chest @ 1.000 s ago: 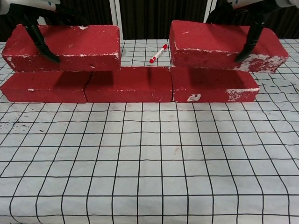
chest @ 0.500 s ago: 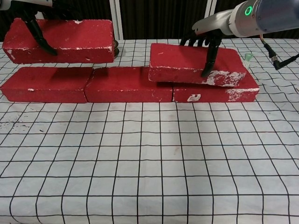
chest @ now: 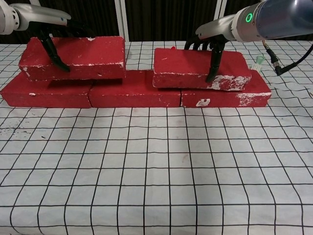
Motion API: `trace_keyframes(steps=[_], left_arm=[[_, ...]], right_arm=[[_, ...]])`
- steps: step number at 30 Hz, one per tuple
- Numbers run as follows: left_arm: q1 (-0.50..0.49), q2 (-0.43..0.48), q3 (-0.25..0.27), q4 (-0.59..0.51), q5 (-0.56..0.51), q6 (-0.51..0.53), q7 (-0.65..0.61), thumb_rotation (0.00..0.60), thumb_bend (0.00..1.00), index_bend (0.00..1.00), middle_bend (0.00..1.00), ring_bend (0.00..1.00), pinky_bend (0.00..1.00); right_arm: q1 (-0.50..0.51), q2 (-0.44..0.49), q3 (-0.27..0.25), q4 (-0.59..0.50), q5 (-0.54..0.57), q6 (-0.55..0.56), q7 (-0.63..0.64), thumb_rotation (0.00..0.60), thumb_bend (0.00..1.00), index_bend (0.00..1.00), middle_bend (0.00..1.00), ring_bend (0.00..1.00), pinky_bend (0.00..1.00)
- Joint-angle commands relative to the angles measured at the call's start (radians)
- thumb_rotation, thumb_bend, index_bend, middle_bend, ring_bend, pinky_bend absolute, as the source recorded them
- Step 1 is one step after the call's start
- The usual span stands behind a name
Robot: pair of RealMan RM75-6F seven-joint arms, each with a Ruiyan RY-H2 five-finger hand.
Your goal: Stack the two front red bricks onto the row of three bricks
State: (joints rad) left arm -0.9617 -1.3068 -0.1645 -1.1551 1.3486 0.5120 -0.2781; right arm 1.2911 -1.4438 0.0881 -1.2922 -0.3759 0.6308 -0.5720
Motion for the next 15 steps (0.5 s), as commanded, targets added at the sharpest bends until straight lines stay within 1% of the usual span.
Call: trace_keyframes(steps=[1, 8, 12, 15], left_arm=[[-0.009, -0.025, 0.018, 0.037, 0.047, -0.003, -0.064, 0.600, 0.17, 0.10, 0.20, 0.10, 0.20], [-0.021, -0.045, 0.043, 0.073, 0.111, 0.009, -0.169, 0.600, 0.13, 0.10, 0.20, 0.10, 0.20], [-0.033, -0.057, 0.062, 0.089, 0.145, 0.012, -0.234, 0.600, 0.12, 0.10, 0.20, 0.10, 0.20], [-0.041, -0.063, 0.074, 0.102, 0.164, 0.014, -0.260, 0.600, 0.12, 0.10, 0.20, 0.09, 0.19]], right_arm=[[0.006, -0.011, -0.003, 0.007, -0.006, -0.004, 0.002, 0.600, 0.00, 0.20, 0.24, 0.19, 0.13], [0.017, -0.042, -0.006, 0.047, -0.011, -0.023, 0.016, 0.600, 0.00, 0.20, 0.24, 0.19, 0.13], [0.018, -0.048, -0.008, 0.064, -0.019, -0.027, 0.024, 0.600, 0.00, 0.20, 0.24, 0.19, 0.13], [0.019, -0.047, -0.011, 0.066, -0.020, -0.028, 0.027, 0.600, 0.00, 0.20, 0.24, 0.19, 0.13]])
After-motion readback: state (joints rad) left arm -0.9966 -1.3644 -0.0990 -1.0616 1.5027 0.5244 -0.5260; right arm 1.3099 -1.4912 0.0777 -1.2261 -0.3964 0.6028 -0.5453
